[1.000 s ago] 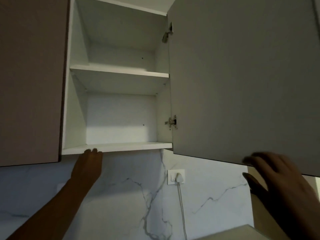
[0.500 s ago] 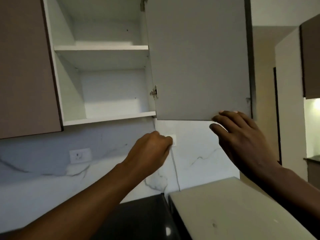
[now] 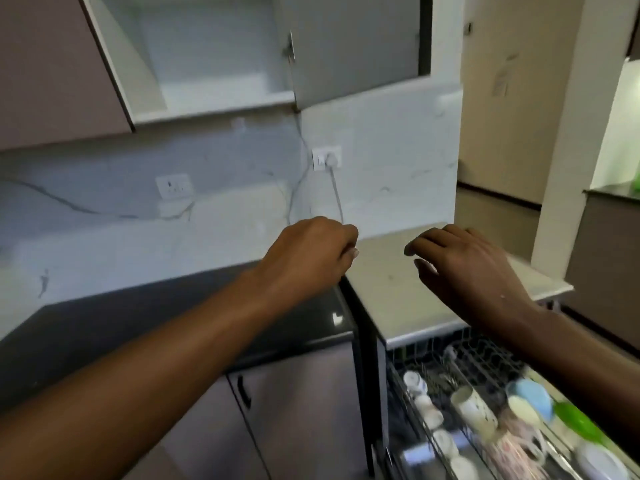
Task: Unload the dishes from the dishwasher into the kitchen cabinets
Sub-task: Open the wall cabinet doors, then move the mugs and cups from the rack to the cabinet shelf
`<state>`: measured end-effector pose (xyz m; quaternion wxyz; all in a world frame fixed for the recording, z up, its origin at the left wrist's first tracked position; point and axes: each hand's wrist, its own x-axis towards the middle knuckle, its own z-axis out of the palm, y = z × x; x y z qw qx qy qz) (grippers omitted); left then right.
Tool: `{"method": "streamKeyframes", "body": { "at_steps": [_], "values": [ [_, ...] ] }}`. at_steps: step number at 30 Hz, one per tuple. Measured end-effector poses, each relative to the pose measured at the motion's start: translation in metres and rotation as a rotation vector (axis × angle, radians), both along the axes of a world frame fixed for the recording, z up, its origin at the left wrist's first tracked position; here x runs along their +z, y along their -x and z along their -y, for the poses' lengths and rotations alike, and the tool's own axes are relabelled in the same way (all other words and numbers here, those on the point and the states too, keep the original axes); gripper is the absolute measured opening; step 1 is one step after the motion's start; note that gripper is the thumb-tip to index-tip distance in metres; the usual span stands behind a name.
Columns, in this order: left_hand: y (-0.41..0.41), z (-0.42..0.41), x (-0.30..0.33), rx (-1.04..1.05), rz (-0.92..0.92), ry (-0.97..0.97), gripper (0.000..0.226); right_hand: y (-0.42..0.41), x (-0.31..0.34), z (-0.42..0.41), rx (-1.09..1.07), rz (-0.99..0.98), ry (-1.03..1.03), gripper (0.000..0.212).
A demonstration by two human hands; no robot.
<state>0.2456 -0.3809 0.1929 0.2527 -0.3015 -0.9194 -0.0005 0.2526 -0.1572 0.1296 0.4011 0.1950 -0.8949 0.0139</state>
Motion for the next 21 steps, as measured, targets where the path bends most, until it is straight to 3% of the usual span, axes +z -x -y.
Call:
{"method": "streamKeyframes", "body": {
  "at_steps": [5, 10, 17, 21],
  "values": [
    [-0.05, -0.015, -0.073, 0.035, 0.237, -0.007, 0.019, -0.048, -0.084, -0.035, 0.042, 0.279, 0.084, 0.021],
    [-0.068, -0.037, -0.128, 0.124, 0.343, -0.059, 0.015, -0.075, -0.158, -0.077, 0.021, 0.476, 0.172, 0.025],
    [-0.034, -0.139, -0.22, 0.172, 0.554, -0.149, 0.008, -0.087, -0.234, -0.182, -0.089, 0.663, 0.24, 0.021],
    [0.002, -0.217, -0.296, 0.262, 0.676, -0.288, 0.008, -0.053, -0.275, -0.258, -0.078, 0.773, 0.285, 0.023]
  ]
}}
